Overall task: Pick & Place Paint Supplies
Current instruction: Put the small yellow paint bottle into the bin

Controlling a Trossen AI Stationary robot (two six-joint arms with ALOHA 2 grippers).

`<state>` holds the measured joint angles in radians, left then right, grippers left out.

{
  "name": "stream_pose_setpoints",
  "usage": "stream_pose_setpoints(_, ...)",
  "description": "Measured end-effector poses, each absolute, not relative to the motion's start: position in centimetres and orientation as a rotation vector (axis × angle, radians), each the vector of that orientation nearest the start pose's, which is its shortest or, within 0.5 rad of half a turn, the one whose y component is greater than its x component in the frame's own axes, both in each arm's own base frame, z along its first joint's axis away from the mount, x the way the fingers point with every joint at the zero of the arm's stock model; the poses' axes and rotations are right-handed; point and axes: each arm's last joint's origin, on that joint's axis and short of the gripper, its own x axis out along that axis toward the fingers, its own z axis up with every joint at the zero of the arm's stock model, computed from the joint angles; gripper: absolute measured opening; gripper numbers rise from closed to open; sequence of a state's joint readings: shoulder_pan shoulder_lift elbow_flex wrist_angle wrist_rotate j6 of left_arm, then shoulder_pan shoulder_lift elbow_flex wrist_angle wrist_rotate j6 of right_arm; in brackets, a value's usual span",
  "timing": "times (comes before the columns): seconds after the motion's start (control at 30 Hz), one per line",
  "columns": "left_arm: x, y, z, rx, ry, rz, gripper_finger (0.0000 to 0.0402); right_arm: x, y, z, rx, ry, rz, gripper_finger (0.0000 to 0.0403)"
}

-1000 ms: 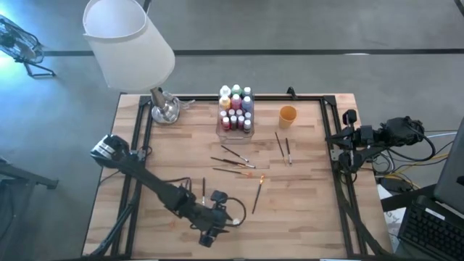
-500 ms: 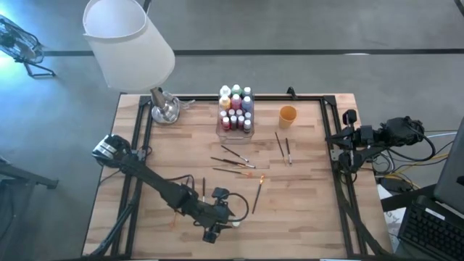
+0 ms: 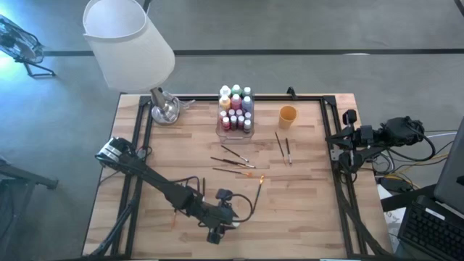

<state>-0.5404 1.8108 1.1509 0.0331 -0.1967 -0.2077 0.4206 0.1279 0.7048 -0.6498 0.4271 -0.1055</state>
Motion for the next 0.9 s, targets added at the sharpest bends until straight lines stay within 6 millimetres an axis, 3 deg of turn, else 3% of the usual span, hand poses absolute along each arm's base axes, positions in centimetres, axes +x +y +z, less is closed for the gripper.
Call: stream_pose_setpoints(0.9,34.3,-19.31,19.88,0.005,0.627,-0.283,0.0197,2.73,-0.09,31.42,-0.135,0.066,-0.003,0.0008)
